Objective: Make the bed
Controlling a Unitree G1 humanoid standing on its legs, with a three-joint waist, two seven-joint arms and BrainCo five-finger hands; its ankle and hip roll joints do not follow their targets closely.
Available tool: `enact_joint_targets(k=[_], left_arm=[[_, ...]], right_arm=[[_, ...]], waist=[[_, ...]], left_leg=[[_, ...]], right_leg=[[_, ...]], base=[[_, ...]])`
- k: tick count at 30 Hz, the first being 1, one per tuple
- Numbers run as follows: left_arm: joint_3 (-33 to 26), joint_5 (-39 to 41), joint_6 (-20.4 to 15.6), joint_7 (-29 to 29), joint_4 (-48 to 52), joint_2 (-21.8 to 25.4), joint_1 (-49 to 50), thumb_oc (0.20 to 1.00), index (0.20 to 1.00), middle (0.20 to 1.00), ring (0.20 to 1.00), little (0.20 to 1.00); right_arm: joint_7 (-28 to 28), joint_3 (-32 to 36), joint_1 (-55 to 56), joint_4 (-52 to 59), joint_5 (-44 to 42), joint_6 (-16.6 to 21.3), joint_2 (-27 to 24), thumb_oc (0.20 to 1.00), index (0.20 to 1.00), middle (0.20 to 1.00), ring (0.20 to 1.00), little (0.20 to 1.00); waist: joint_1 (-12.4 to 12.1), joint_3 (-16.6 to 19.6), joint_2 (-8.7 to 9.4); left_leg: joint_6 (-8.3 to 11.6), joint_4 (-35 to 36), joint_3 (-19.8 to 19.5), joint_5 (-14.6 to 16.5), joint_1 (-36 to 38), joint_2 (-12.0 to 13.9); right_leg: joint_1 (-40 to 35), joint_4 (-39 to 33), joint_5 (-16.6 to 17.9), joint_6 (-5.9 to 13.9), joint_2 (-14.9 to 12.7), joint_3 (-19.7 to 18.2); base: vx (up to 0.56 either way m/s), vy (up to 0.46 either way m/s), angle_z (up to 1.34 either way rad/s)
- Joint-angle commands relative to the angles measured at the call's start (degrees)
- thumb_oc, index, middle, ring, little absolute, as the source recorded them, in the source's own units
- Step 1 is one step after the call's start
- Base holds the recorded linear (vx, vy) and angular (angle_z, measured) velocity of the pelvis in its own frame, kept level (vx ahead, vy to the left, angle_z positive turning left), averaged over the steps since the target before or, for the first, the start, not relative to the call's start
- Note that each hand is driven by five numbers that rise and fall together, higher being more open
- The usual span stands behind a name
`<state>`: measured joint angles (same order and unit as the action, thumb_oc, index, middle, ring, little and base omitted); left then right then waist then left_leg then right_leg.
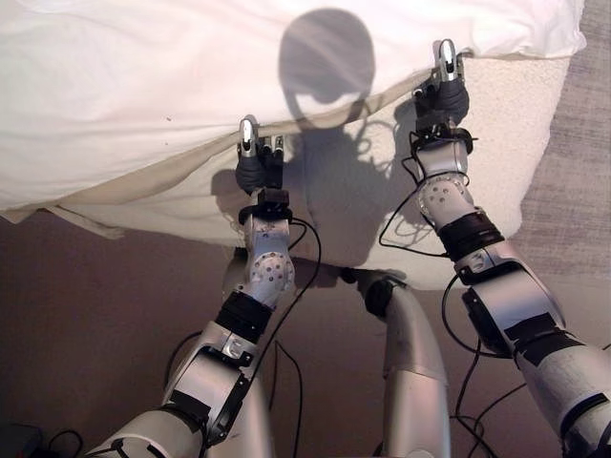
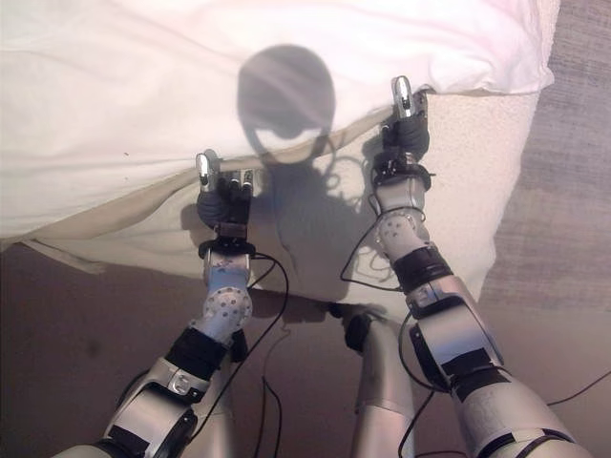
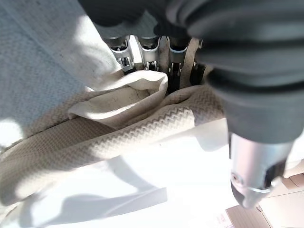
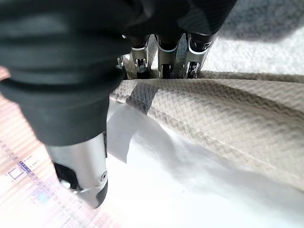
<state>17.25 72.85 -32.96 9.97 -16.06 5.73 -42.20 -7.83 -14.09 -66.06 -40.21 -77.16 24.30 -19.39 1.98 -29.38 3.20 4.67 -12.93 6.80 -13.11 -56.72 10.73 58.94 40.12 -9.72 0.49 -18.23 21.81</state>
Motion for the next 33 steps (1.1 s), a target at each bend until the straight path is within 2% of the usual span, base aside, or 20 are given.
enact_joint_targets(k=[1,9,14,15,16,17,24,33], left_arm=[[0.75,-3.75,-1.51,-1.63,2.75,0.79,-1.66,1.000,1.000,1.000,1.000,1.000],[0.43,-2.73,-2.00,-3.51,1.86,0.46,-1.56,1.000,1.000,1.000,1.000,1.000],[0.87,-2.78,-1.85,-4.36,1.97,0.51,-0.88,1.000,1.000,1.000,1.000,1.000],[1.01,-2.65,-1.80,-4.31,1.75,0.46,-0.86,1.000,1.000,1.000,1.000,1.000],[1.11,-2.56,-1.72,-4.23,1.46,0.39,-0.92,1.000,1.000,1.000,1.000,1.000],[1.23,-2.63,-1.61,-4.25,1.13,0.48,-1.01,1.000,1.000,1.000,1.000,1.000],[1.69,-3.12,-1.04,-3.24,1.01,0.64,-1.09,1.000,1.000,1.000,1.000,1.000],[1.56,-3.59,-0.88,-1.13,0.76,0.01,-1.80,1.000,1.000,1.000,1.000,1.000]], right_arm=[[4.82,-0.22,-3.30,6.23,0.98,2.16,-2.87,1.000,1.000,1.000,1.000,1.000],[10.47,0.49,-2.74,10.26,-1.51,3.89,-3.14,1.000,1.000,1.000,1.000,1.000],[11.42,0.20,-2.62,10.80,-1.54,3.74,-3.52,1.000,1.000,1.000,1.000,1.000],[11.46,0.32,-2.54,10.73,-1.85,3.85,-3.27,0.683,0.683,0.683,0.683,0.683],[11.30,0.14,-2.52,10.48,-1.65,3.73,-3.10,0.291,0.291,0.291,0.291,0.291],[10.76,-0.26,-2.64,9.99,-0.99,3.71,-3.17,0.200,0.200,0.200,0.200,0.200],[5.93,-0.50,-2.84,8.95,1.44,4.01,-2.45,0.200,0.200,0.200,0.200,0.200],[1.87,1.88,1.02,14.73,4.16,6.43,-0.03,0.200,0.200,0.200,0.200,0.200]], waist=[[-0.43,3.97,-1.50],[-0.17,4.50,-1.21],[-0.32,4.72,-1.29],[-0.33,4.76,-1.27],[-0.34,4.78,-1.20],[-0.34,4.81,-1.15],[-0.44,4.41,-1.01],[0.07,4.14,-0.65]], left_leg=[[-0.05,-8.42,0.25,12.52,0.34,0.87],[0.20,-8.20,0.16,12.28,0.33,1.02],[0.08,-8.45,0.05,12.37,0.24,1.01],[0.07,-8.44,0.04,12.37,0.23,1.01],[0.04,-8.48,0.01,12.35,0.20,1.02],[0.04,-8.54,-0.01,12.35,0.21,1.04],[-0.13,-8.75,0.37,12.53,0.60,0.88],[-0.48,-8.93,0.58,12.83,0.69,0.71]], right_leg=[[0.76,-8.29,7.50,6.30,4.86,-0.73],[0.69,-8.28,7.43,6.37,5.07,-0.62],[0.97,-8.00,7.51,6.39,5.01,-0.64],[0.99,-8.02,7.55,6.43,4.96,-0.64],[0.96,-8.07,7.58,6.44,4.92,-0.63],[0.90,-8.16,7.66,6.46,4.87,-0.67],[0.61,-8.02,7.87,6.45,4.77,-0.97],[0.30,-8.46,8.20,6.49,4.66,-0.97]], base=[[0.00,0.000,0.00],[0.00,0.000,0.00],[0.00,0.000,0.00],[0.00,0.000,0.00],[0.00,0.000,0.00],[0.00,0.000,0.00],[0.00,0.000,0.00],[0.00,0.000,0.00]])
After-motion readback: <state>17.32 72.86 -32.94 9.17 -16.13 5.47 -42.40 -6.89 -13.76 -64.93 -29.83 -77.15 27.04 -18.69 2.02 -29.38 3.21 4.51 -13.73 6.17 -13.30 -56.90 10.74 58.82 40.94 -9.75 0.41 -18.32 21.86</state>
